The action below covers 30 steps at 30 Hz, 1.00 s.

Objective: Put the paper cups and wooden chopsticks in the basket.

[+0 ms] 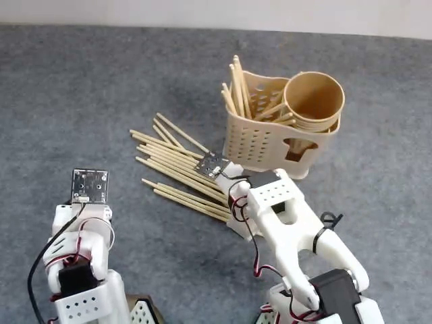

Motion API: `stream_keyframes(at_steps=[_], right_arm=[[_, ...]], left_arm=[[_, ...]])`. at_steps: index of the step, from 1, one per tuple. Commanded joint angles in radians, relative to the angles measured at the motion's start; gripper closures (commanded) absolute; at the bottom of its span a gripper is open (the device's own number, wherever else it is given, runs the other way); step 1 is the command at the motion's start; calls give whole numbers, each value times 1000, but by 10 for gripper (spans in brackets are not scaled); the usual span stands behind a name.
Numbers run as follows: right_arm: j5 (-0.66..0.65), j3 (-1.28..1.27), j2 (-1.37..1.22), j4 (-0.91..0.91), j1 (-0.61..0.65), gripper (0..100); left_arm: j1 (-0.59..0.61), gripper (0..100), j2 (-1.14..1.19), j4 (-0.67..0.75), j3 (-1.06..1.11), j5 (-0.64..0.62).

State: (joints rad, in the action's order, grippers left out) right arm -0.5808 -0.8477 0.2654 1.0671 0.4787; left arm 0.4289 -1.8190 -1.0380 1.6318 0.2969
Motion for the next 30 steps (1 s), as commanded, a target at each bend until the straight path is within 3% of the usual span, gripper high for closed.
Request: stream_keyframes(at_steps=[1, 8, 13, 22, 27, 30], right_arm=[[-9, 16, -1, -10, -16, 883], [-11, 8, -2, -113, -50, 893], [-11, 7, -2, -116, -22, 996], [-11, 7, -2, -114, -22, 979], [-9, 7, -2, -74, -22, 880], [-9, 5, -4, -58, -21, 880]], left_arm=[[-8, 912, -10, 20, -12, 8], [-8, 912, -10, 18, -12, 8], [-8, 912, -10, 18, -12, 8], [-8, 912, -10, 18, -12, 8], [-8, 912, -10, 18, -12, 8], [-8, 912, -10, 18, -12, 8]])
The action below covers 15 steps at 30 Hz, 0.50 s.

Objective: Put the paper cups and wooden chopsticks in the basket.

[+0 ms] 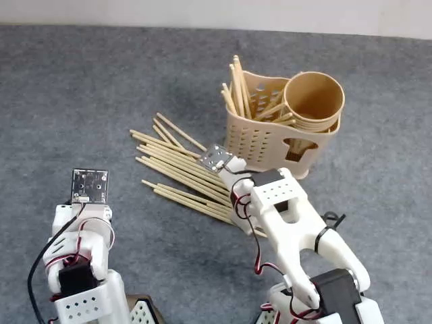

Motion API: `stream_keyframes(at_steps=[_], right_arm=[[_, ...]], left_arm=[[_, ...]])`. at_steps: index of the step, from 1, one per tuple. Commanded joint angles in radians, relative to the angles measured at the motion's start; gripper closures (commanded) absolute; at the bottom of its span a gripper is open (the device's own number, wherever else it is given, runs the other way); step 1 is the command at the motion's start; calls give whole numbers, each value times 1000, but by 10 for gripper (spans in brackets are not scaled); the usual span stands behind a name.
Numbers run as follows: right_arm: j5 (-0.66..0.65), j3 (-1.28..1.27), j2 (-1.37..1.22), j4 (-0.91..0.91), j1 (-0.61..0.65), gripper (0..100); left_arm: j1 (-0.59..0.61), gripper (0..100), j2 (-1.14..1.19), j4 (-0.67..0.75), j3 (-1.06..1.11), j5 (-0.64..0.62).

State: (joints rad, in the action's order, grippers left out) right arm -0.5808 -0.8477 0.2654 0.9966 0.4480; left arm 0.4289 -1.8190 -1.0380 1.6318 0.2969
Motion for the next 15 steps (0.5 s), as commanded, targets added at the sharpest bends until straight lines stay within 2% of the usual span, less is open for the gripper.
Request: stream_keyframes(at_steps=[1, 7, 15], right_arm=[[-9, 4, -4, 13, 10, 880], [-9, -54, -4, 5, 38, 889], [-11, -50, 2, 10, 58, 996]], left_arm=[[-8, 912, -10, 18, -12, 8], [-8, 912, -10, 18, -12, 8], [-8, 912, -10, 18, -12, 8]])
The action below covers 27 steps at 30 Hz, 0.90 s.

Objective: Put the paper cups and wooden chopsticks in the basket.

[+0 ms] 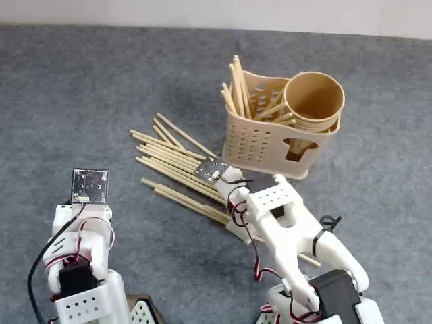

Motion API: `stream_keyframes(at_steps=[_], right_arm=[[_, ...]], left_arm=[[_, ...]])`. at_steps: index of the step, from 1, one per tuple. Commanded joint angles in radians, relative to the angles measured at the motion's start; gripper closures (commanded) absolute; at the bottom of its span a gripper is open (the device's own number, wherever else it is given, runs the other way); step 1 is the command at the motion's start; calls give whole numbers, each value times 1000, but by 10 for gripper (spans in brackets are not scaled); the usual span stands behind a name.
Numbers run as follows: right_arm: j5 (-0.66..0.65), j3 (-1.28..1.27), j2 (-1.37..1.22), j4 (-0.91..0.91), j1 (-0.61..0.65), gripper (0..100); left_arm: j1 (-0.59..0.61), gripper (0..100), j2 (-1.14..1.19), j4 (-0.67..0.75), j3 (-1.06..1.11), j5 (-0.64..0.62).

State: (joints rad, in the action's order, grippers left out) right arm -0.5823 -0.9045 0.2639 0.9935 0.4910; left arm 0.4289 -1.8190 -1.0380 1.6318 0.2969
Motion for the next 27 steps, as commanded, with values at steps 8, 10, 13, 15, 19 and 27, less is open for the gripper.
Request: stream_keyframes(at_steps=[8, 10, 13, 15, 19, 27], right_arm=[[-9, 7, 16, 16, 12, 994], [-9, 7, 51, 16, 12, 994], [-9, 2, 159, 27, 12, 994], [-9, 1, 242, 65, 12, 994], [-9, 7, 386, 119, 15, 994], [-3, 7, 555, 120, 15, 994]], left_arm=[[-8, 912, -10, 18, -12, 8], [-8, 912, -10, 18, -12, 8], [-10, 912, -10, 18, -12, 8], [-10, 912, -10, 18, -12, 8], [-10, 912, -10, 18, -12, 8], [-10, 912, -10, 18, -12, 8]])
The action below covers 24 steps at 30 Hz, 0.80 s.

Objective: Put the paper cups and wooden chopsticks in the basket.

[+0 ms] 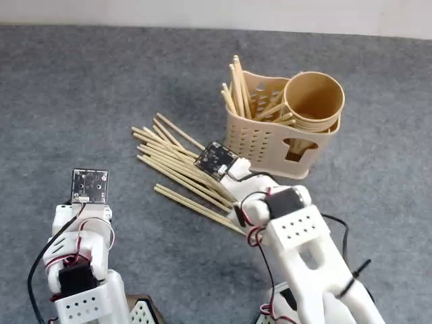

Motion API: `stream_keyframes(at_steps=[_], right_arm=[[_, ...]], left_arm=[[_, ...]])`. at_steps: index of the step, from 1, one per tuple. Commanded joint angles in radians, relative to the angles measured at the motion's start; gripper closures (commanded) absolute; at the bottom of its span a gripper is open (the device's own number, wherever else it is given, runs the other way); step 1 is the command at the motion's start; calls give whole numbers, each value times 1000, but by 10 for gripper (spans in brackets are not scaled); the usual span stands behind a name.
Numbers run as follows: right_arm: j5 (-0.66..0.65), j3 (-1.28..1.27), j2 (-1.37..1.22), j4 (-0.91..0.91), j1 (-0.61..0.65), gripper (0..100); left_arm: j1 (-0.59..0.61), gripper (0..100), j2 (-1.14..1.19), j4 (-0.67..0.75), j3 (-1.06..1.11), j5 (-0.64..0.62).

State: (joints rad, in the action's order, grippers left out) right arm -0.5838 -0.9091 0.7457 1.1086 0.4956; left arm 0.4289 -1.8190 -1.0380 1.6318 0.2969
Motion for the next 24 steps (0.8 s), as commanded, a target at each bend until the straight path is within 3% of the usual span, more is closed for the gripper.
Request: stream_keyframes(at_steps=[1, 5, 14, 24], right_arm=[[-2, 12, 90, 5, 10, 994], [12, 22, 170, -2, 12, 994], [230, 275, 232, -10, 12, 994], [416, 423, 231, -275, 5, 994]], left_arm=[[-10, 912, -10, 18, -12, 8], [-10, 912, -10, 18, -12, 8], [-10, 912, -10, 18, -10, 8], [-10, 912, -10, 18, -10, 8]])
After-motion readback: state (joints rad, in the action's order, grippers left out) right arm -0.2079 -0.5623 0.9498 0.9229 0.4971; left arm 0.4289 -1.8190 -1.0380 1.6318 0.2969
